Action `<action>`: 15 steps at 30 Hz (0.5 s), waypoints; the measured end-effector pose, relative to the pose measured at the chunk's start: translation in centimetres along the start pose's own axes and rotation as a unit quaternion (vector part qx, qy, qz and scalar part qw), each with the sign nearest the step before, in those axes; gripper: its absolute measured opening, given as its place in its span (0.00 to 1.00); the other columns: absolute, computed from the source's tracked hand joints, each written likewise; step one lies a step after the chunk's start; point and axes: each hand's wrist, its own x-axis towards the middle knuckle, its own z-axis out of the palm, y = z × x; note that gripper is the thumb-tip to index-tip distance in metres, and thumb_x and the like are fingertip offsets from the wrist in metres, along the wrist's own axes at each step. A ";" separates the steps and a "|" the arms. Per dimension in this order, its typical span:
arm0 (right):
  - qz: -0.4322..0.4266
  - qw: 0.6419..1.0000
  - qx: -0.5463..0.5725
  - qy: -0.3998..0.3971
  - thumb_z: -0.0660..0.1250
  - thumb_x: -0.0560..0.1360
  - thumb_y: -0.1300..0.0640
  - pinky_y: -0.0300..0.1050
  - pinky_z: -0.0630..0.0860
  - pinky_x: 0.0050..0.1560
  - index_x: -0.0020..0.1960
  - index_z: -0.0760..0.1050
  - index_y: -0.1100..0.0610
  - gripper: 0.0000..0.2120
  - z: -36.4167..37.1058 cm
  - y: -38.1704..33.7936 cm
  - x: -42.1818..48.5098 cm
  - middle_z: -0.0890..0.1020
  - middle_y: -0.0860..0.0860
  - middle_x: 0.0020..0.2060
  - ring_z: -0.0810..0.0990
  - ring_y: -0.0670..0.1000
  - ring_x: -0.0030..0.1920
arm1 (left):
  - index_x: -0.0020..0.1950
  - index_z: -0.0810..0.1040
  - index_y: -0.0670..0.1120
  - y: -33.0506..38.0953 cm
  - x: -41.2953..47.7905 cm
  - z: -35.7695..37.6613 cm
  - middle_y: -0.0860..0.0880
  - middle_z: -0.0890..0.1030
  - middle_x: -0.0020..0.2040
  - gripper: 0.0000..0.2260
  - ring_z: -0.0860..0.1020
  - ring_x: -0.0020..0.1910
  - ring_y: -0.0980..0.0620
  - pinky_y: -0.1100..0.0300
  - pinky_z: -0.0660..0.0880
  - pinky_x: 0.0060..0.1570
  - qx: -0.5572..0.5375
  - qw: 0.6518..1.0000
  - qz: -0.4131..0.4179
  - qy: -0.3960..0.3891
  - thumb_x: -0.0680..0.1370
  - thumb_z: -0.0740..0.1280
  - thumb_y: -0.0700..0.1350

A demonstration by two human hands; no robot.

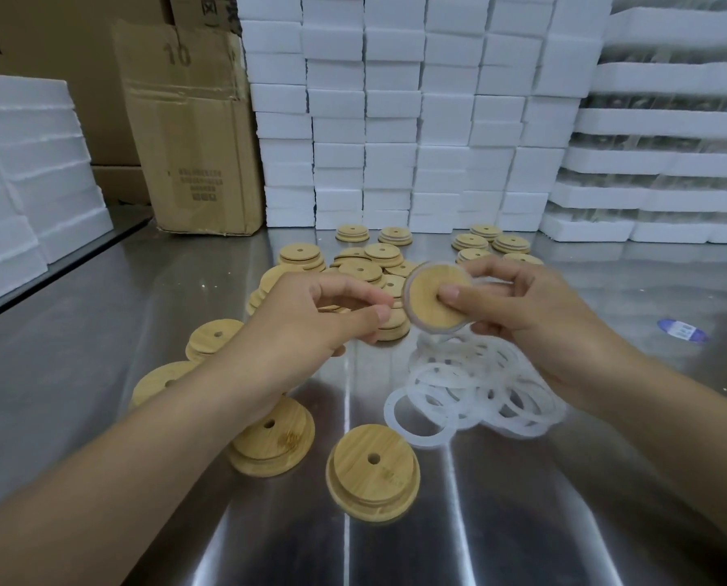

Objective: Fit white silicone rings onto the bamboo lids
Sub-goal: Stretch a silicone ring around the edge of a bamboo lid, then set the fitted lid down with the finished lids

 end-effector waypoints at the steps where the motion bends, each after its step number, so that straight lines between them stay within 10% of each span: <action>1: 0.006 0.999 -0.010 0.041 0.81 0.69 0.45 0.46 0.76 0.51 0.53 0.85 0.49 0.15 -1.2 0.0 0.6 0.90 0.50 0.46 0.87 0.45 0.44 | 0.50 0.89 0.55 -0.1 0.0 0.1 0.52 0.89 0.45 0.03 0.87 0.46 0.56 0.62 0.78 0.42 -0.004 1.000 -0.004 0.006 0.79 0.77 0.47; 6: 0.092 0.957 -0.131 0.243 0.81 0.73 0.50 0.44 0.75 0.43 0.53 0.85 0.52 0.12 -11.0 1.6 2.7 0.87 0.51 0.42 0.82 0.47 0.39 | 0.50 0.89 0.54 -0.2 0.0 0.3 0.52 0.89 0.46 0.04 0.87 0.46 0.56 0.58 0.76 0.45 -0.011 1.000 -0.020 0.013 0.81 0.75 0.46; 15: 0.179 0.867 -0.437 0.158 0.73 0.77 0.39 0.45 0.69 0.38 0.44 0.83 0.44 0.10 -15.6 5.2 2.5 0.84 0.50 0.40 0.79 0.52 0.42 | 0.47 0.89 0.59 -0.3 0.0 0.6 0.55 0.89 0.47 0.07 0.87 0.46 0.58 0.61 0.78 0.43 0.003 1.000 -0.012 0.003 0.81 0.75 0.46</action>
